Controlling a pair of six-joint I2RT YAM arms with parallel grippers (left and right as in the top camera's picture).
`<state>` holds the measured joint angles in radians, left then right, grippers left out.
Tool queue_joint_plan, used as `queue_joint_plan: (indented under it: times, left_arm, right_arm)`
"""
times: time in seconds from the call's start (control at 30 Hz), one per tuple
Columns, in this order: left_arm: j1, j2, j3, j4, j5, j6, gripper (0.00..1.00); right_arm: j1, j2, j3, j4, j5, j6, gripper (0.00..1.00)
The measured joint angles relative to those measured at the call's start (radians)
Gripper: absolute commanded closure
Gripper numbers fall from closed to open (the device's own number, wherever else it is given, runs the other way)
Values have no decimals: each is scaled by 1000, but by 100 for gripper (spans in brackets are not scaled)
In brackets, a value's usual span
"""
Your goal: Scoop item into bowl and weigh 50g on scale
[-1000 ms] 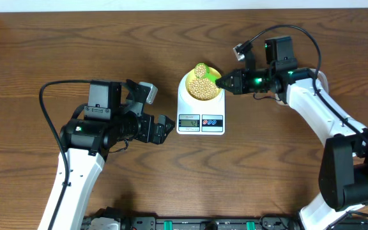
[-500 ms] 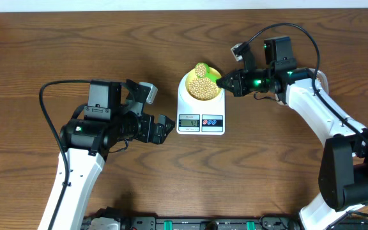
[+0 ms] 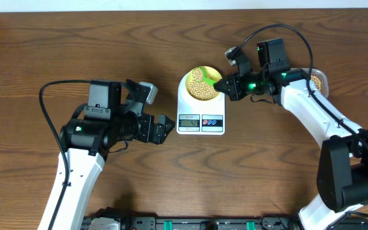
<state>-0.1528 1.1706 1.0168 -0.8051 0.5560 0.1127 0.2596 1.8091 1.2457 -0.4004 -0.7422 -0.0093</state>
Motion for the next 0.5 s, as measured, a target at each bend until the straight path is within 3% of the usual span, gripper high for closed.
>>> queue_joint_plan:
  times: [0.5]
  left_arm:
    - [0, 0, 0, 0, 0, 0, 2]
  right_arm:
    - [7, -19, 0, -71, 89, -51, 99]
